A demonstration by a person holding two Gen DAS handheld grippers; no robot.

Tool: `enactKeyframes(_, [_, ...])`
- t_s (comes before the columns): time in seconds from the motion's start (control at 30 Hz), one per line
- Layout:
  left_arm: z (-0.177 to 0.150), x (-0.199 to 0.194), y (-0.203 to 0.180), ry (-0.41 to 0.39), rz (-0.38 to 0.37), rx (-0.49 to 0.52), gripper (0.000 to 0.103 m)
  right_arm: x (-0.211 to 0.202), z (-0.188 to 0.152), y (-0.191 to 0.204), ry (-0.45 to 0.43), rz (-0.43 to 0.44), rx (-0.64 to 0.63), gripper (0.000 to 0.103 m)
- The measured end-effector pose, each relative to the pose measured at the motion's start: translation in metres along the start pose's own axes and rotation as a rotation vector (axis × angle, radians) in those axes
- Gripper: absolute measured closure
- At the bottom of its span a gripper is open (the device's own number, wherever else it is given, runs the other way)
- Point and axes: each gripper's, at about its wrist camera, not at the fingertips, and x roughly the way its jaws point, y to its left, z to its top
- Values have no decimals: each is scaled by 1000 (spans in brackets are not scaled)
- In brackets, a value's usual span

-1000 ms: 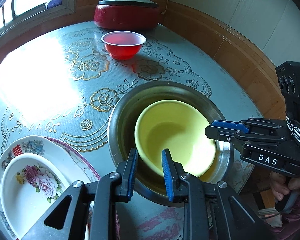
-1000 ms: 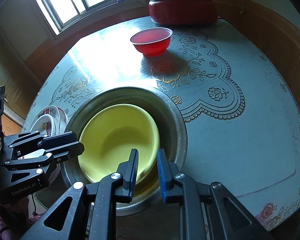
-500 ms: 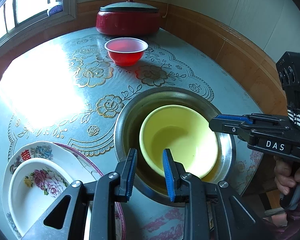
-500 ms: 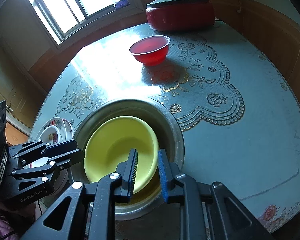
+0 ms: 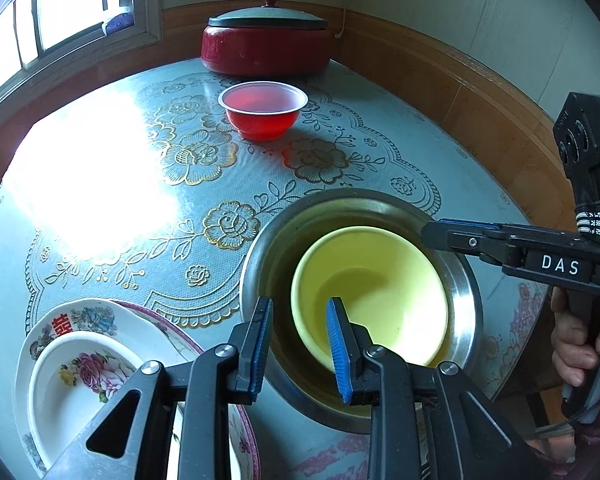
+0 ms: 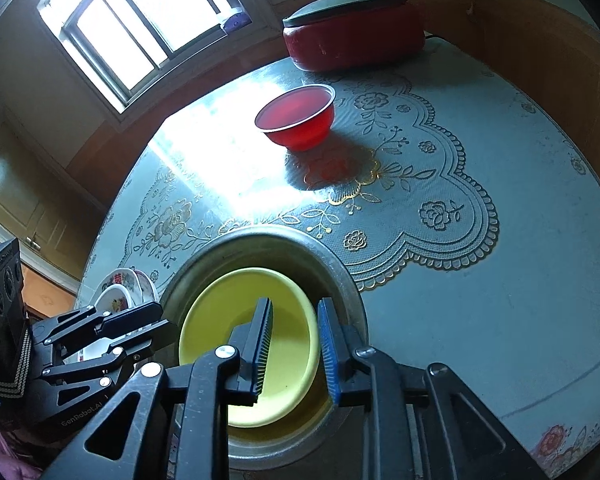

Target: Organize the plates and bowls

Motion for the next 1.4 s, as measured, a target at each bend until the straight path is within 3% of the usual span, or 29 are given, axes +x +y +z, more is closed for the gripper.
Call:
enactKeyframes(0.37, [23,10,13,-11,62,-43,71,10,30,-25,-10,92,103,71])
enactKeyframes(0.63, [50,23,30,-19,92,-92,68,22,61,-38,-21,170,144,71])
enactKeyframes(0.83, [76,31,43,-34,136,-119,68,33,89,-49,-17,229,177,76])
enactKeyframes(1.13, [122,62,68,-20,46,-246,68,65,137,-61,-14,332,253,80])
enactKeyframes(1.4, [158,94,84,-42,-11,-318,70,102,169,-74,-14,325,343,80])
